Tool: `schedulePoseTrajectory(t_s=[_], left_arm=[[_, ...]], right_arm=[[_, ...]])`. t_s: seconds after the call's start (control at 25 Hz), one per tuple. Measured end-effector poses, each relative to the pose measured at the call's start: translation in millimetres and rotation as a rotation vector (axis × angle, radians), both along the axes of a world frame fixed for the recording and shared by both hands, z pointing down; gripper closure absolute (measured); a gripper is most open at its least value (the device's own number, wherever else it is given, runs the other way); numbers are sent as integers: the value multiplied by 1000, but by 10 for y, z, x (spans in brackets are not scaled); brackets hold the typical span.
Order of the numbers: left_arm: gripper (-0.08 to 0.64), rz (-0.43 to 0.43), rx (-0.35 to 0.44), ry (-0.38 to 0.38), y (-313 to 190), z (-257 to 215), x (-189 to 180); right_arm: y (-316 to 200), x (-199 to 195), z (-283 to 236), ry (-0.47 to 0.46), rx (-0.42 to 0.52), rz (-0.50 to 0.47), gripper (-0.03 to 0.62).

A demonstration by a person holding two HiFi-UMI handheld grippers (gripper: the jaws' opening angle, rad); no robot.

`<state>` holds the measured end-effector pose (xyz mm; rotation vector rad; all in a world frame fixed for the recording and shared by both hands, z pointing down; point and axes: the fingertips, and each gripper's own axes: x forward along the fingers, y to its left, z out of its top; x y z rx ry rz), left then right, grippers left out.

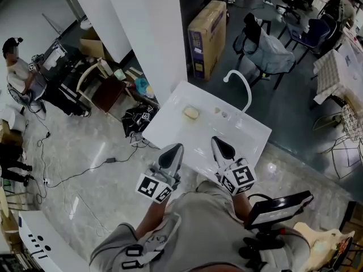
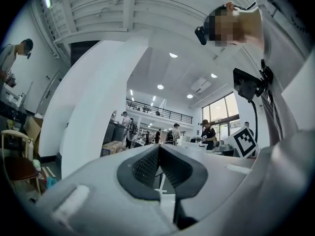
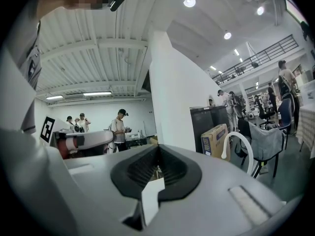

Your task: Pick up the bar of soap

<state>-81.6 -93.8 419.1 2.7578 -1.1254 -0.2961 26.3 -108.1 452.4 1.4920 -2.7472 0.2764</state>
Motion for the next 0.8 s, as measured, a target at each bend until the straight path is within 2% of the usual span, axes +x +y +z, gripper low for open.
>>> schedulePoseTrajectory(t_s=[0.4, 0.8], left_arm=[[571, 9, -12, 6, -526, -107, 227], [572, 67, 3, -34, -828, -166, 183]], right_arm=[[-605, 412, -69, 0, 11, 66, 591], [-661, 38, -376, 4, 78, 60, 591]])
